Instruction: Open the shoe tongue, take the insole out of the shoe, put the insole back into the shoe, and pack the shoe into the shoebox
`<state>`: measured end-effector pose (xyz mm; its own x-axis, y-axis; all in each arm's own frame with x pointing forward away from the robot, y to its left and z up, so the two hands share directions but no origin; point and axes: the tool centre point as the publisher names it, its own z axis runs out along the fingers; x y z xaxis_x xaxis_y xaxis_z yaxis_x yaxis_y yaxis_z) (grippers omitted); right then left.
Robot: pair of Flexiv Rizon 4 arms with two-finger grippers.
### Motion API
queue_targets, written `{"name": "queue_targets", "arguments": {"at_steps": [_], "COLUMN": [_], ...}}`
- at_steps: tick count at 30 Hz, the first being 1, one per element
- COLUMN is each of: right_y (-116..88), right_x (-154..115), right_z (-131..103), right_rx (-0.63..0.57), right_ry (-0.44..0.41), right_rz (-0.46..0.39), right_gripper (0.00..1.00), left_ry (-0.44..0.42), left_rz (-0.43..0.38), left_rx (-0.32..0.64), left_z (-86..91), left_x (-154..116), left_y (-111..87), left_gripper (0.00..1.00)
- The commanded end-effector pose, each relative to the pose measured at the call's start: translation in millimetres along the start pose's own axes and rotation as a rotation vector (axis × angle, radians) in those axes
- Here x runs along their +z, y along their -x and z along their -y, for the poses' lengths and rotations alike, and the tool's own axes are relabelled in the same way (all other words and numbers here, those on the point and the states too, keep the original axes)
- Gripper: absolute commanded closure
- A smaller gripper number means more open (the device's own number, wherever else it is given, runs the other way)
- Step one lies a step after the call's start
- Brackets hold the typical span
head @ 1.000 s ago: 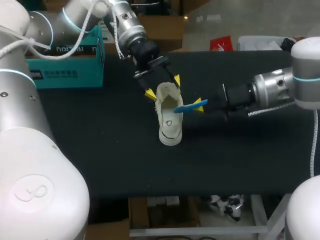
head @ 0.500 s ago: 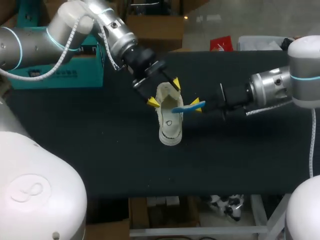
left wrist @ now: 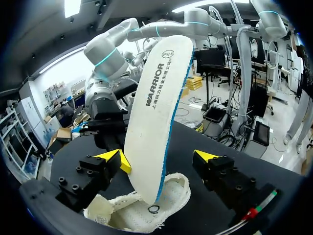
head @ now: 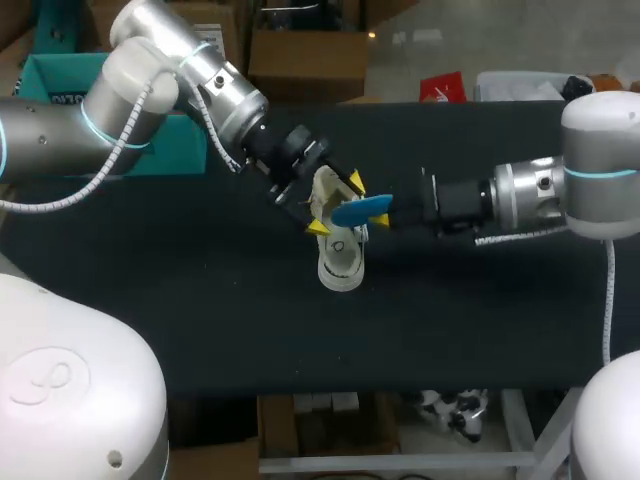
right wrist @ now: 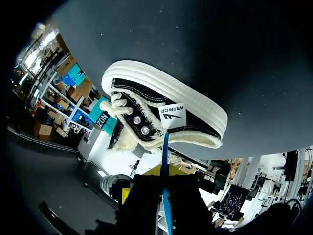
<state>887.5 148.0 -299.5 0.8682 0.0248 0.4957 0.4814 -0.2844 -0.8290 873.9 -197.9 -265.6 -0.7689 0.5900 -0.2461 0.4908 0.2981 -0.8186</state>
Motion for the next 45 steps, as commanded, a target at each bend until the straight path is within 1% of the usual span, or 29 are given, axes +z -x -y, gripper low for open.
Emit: {"name": "queue_targets", "arguments": {"at_steps": [1, 3, 7, 9, 14, 18, 19, 20, 21, 22, 23, 26, 27, 31, 33, 36, 38, 39, 40, 45], "right_y": [13.1, 15.1, 19.4, 21.7, 22.2, 20.8, 20.8, 20.7, 20.6, 20.3, 20.0, 19.7, 19.6, 19.4, 19.1, 18.9, 18.9, 19.1, 19.2, 20.0], "right_x": [1.2, 1.2, 0.8, 1.6, 3.8, 6.2, 7.6, 8.2, 8.5, 8.9, 9.5, 11.2, 11.2, 11.7, 12.6, 12.7, 13.3, 13.8, 14.1, 15.2], "right_z": [9.2, 14.9, 29.2, 32.9, 28.9, 24.8, 24.0, 23.2, 22.6, 21.8, 20.7, 18.3, 17.9, 17.7, 17.7, 17.7, 17.2, 16.9, 16.8, 16.0], "right_rx": [0.007, 0.016, 0.026, 0.023, 0.044, 0.052, 0.053, 0.054, 0.055, 0.056, 0.057, 0.067, 0.069, 0.073, 0.073, 0.073, 0.074, 0.075, 0.075, 0.079], "right_ry": [0.035, 0.046, 0.085, 0.087, 0.076, 0.072, 0.07, 0.067, 0.064, 0.063, 0.063, 0.061, 0.061, 0.066, 0.068, 0.072, 0.075, 0.074, 0.074, 0.072], "right_rz": [-0.078, -0.087, -0.115, -0.136, -0.165, -0.172, -0.177, -0.182, -0.184, -0.184, -0.186, -0.191, -0.192, -0.201, -0.203, -0.207, -0.209, -0.21, -0.211, -0.214], "right_gripper": [1.0, 1.0, 1.0, 1.0, 1.0, 1.0, 1.0, 1.0, 1.0, 1.0, 1.0, 1.0, 1.0, 1.0, 1.0, 1.0, 1.0, 1.0, 1.0, 1.0], "left_ry": [-0.023, -0.032, -0.045, -0.048, -0.055, -0.058, -0.066, -0.067, -0.067, -0.068, -0.068, -0.074, -0.085, -0.079, -0.076, -0.076, -0.078, -0.078, -0.077, -0.066], "left_rz": [0.307, 0.322, 0.322, 0.327, 0.341, 0.335, 0.333, 0.332, 0.328, 0.324, 0.32, 0.31, 0.301, 0.285, 0.28, 0.276, 0.274, 0.273, 0.272, 0.256], "left_rx": [0.012, 0.016, 0.023, 0.025, 0.034, 0.035, 0.043, 0.044, 0.046, 0.051, 0.053, 0.058, 0.062, 0.066, 0.073, 0.08, 0.081, 0.082, 0.082, 0.085], "left_z": [-5.1, -7.2, -10.7, -14.0, -21.5, -24.8, -25.6, -25.7, -26.5, -27.7, -28.8, -30.7, -31.0, -30.7, -29.2, -28.5, -28.4, -28.7, -29.2, -32.3], "left_x": [-4.7, -8.9, -11.2, -10.9, -11.1, -11.9, -12.8, -12.8, -12.7, -12.4, -11.6, -9.2, -8.9, -4.5, -2.7, -2.0, -1.7, -1.3, -0.9, 0.8], "left_y": [-7.6, -9.0, -10.2, -10.4, -9.1, -5.7, -5.2, -5.1, -4.6, -4.0, -3.8, -2.6, -2.2, -0.3, -0.3, -0.1, 0.7, 1.3, 1.9, 3.3], "left_gripper": [0.0, 0.0, 0.0, 0.0, 0.0, 0.0, 0.15, 0.25, 0.31, 0.4, 0.43, 0.63, 0.66, 0.64, 0.68, 0.8, 0.84, 0.88, 1.0, 1.0]}}
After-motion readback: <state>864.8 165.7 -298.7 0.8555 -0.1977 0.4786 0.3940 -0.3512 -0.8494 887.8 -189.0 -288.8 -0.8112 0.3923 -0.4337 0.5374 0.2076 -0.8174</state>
